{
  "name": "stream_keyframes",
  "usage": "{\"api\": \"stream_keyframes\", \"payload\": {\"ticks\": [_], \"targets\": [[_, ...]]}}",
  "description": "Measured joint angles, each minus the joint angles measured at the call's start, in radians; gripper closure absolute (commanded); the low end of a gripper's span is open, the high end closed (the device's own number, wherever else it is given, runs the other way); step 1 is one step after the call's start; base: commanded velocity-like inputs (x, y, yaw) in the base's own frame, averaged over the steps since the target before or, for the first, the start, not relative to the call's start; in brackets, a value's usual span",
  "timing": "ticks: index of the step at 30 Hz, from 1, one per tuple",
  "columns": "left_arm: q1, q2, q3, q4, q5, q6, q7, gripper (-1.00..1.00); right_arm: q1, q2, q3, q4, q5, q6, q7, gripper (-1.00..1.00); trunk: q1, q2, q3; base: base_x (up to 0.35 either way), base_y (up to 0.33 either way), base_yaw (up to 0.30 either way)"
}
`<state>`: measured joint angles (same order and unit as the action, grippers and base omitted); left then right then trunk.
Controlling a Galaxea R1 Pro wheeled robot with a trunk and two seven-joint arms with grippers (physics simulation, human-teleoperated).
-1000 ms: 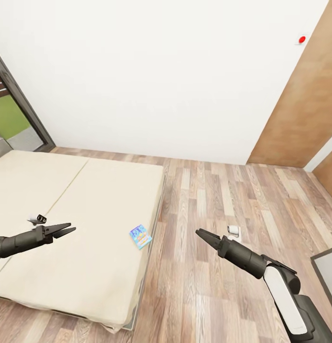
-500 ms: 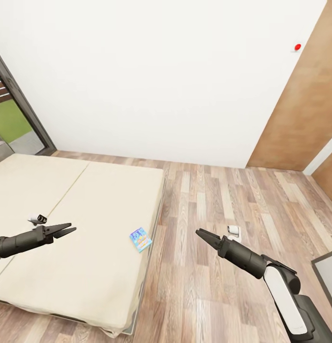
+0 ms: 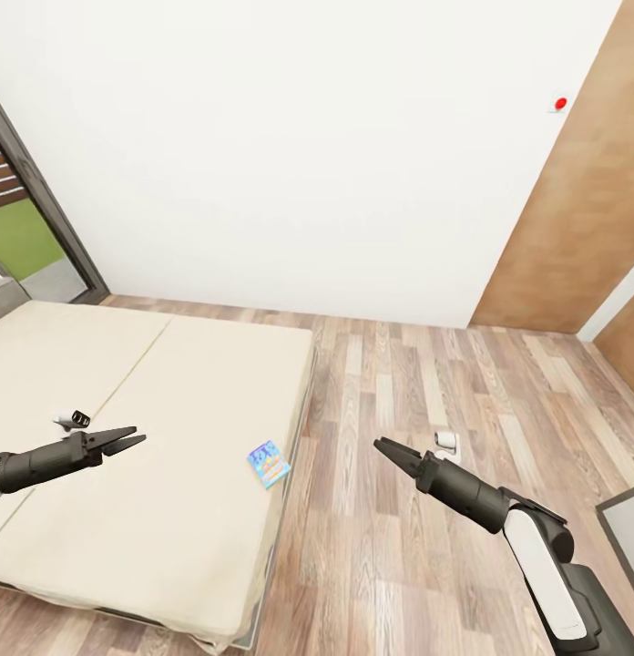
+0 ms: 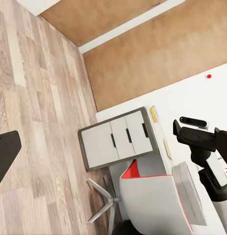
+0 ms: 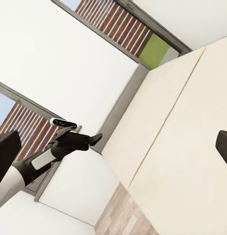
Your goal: Put all the toys in the child's room - the three board games (two on the bed and one on the table), the two jigsaw puzzles on the table, and the tennis ball on the table - inside the toy box on the table in the child's room.
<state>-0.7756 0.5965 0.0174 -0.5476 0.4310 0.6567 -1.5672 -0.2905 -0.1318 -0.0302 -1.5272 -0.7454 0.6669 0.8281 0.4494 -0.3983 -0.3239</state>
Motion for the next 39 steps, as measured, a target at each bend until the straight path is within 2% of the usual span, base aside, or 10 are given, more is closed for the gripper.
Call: {"api": "stream_keyframes", "payload": {"ticks": [25,39], "targets": [[0.0,-0.009,0.0,0.0,0.0,-0.001,0.0,-1.0,0.0,0.0,-0.005,0.017,0.0,0.0,-0.003,-1.0,0.0,0.0,0.041,0.0,0.0,0.0],[0.0,-0.017,0.0,0.0,0.0,-0.002,0.0,-1.0,0.0,-0.001,-0.006,0.02,-0.002,-0.052,0.0,-1.0,0.0,0.0,0.064,0.0,0.0,0.0]]}}
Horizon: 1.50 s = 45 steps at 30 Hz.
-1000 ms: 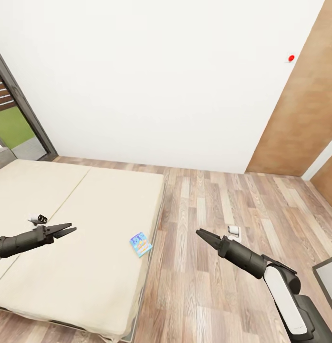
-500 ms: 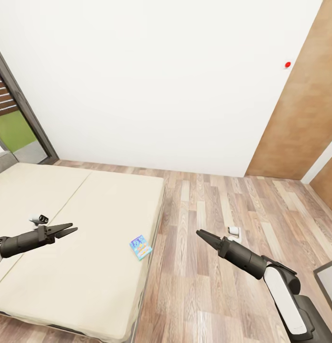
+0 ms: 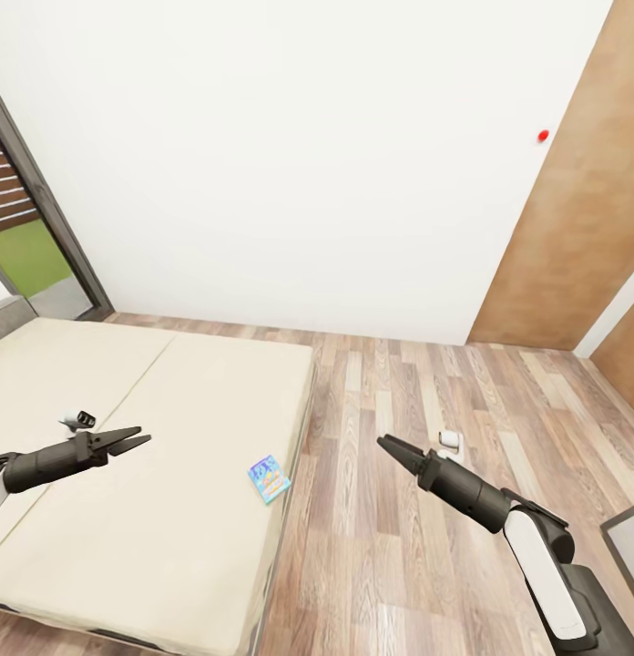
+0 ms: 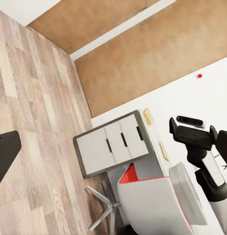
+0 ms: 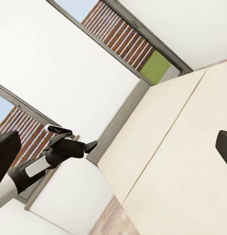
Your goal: Put all the toys in the child's room - the three board games (two on the bed and one on the table), the two jigsaw puzzles on the table, and the tennis ball on the table - inside the toy box on the table in the child's room.
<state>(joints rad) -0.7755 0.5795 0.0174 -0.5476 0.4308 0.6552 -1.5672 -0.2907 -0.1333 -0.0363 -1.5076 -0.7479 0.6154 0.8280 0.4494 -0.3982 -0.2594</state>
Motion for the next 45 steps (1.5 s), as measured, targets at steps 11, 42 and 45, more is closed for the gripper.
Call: {"api": "stream_keyframes", "payload": {"ticks": [11,42,45], "targets": [[0.0,-0.004,0.0,0.0,0.0,0.0,0.0,-1.0,0.0,-0.001,-0.003,0.042,0.002,-0.008,0.0,-1.0,0.0,0.0,0.018,0.0,0.0,0.0],[0.0,-0.011,0.0,0.0,-0.001,0.0,0.0,-1.0,0.0,-0.003,-0.02,0.113,0.0,-0.009,0.003,-1.0,0.0,0.0,0.069,0.0,0.0,0.0],[0.0,-0.012,0.0,0.0,-0.002,0.0,0.0,-1.0,0.0,-0.003,-0.02,0.113,0.0,-0.009,0.004,-1.0,0.0,0.0,0.074,0.0,0.0,0.0]]}}
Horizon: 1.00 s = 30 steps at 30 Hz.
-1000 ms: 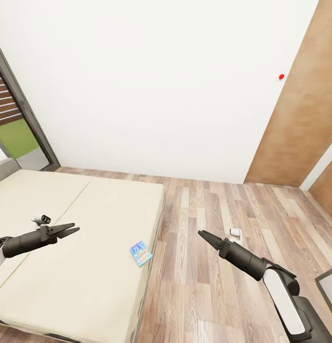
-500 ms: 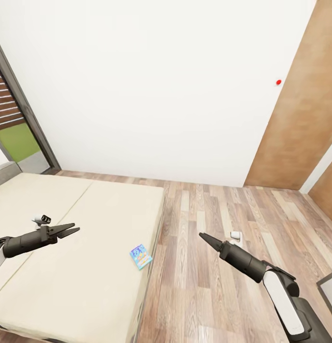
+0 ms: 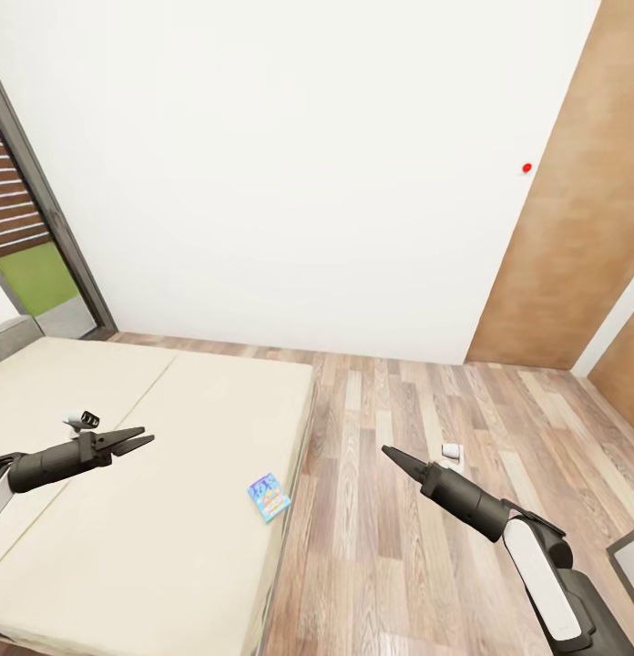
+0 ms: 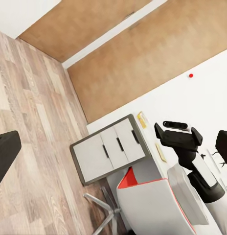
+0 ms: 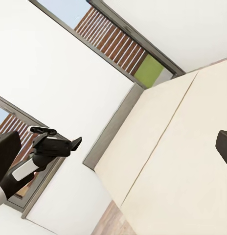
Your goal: Put all the toys in the child's room - the three board games (two on the bed and one on the table), the two jigsaw puzzles on the table, and the tennis ball on the table - inside the toy box on the table in the child's room.
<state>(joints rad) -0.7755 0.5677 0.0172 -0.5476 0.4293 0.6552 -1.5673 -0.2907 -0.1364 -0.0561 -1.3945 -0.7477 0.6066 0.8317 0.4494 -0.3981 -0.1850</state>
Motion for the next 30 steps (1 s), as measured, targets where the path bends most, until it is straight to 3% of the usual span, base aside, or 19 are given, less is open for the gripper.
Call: {"api": "stream_keyframes", "payload": {"ticks": [20,30], "targets": [[0.0,0.0,0.0,0.0,0.0,0.0,0.0,-1.0,0.0,0.0,0.0,0.0,-0.001,0.0,0.0,-1.0,0.0,0.0,0.032,0.0,0.0,0.004],[0.0,0.0,0.0,0.0,0.0,0.0,0.0,-1.0,0.0,0.0,0.0,0.0,0.0,0.0,-0.001,-1.0,0.0,0.0,0.036,0.0,0.0,0.018]]}}
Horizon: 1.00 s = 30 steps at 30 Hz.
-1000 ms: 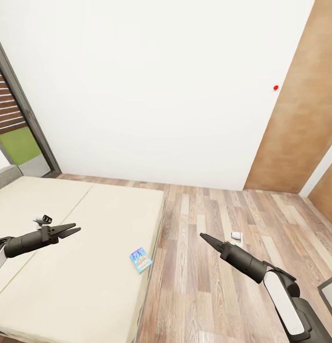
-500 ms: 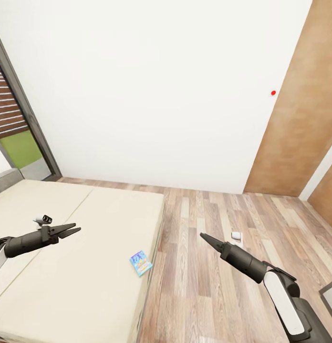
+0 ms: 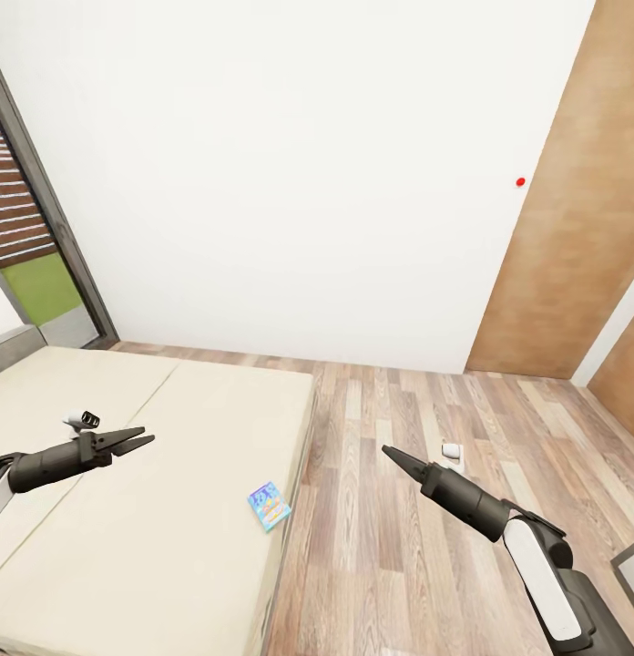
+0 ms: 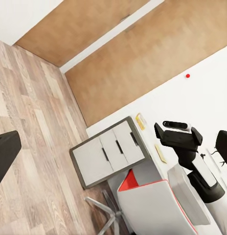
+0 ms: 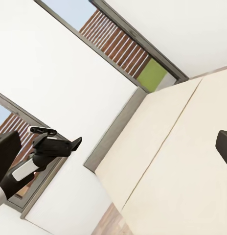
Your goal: Put all the toys in the child's room - the three board games (two on the bed and one on the table), the two jigsaw puzzles on the table, and the tennis ball on the table - inside the toy box on the table in the child's room.
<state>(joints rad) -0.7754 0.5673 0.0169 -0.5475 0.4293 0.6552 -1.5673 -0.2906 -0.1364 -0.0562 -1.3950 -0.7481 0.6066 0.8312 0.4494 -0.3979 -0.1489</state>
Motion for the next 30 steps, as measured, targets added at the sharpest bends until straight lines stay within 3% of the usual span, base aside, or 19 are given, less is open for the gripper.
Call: {"api": "stream_keyframes", "payload": {"ticks": [30], "targets": [[0.0,-0.009,0.001,0.0,-0.001,0.001,0.0,-1.0,0.002,0.0,-0.002,0.001,-0.002,0.0,-0.007,-1.0,0.0,0.0,0.0,0.0,0.0,0.001]]}}
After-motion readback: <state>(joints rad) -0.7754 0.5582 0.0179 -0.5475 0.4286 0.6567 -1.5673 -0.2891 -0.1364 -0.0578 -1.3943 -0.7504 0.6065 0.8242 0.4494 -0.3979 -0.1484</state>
